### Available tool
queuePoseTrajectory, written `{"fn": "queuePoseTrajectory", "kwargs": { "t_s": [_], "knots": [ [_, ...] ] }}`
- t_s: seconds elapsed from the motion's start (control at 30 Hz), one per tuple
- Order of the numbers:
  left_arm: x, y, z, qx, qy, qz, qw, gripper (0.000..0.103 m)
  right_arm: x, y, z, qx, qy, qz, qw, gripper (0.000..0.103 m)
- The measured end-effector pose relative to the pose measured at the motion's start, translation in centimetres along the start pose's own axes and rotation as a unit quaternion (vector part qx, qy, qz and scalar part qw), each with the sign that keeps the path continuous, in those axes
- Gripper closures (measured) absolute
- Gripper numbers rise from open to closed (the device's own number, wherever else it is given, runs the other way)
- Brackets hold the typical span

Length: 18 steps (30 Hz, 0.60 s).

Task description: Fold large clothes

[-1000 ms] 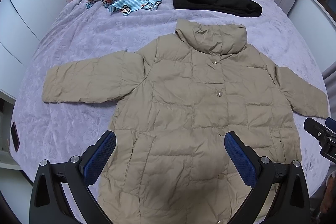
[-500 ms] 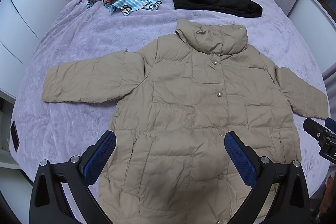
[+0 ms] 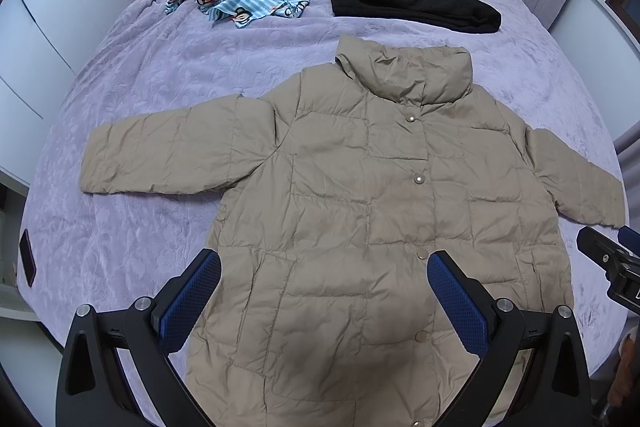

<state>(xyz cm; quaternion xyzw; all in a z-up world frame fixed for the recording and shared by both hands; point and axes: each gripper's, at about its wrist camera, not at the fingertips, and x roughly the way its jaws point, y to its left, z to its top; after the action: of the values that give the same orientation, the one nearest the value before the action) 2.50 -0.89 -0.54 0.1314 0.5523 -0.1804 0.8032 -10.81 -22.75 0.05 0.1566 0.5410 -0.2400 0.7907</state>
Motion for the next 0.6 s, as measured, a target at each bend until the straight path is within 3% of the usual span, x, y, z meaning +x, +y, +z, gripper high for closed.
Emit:
{"fn": "queuePoseTrajectory", "kwargs": {
  "t_s": [0.6],
  "knots": [
    [0.26, 0.21, -0.17, -0.005, 0.002, -0.001, 1.0, 0.0, 0.15, 0.25, -0.02, 0.0, 0.001, 0.0, 1.0, 0.0]
  ]
}}
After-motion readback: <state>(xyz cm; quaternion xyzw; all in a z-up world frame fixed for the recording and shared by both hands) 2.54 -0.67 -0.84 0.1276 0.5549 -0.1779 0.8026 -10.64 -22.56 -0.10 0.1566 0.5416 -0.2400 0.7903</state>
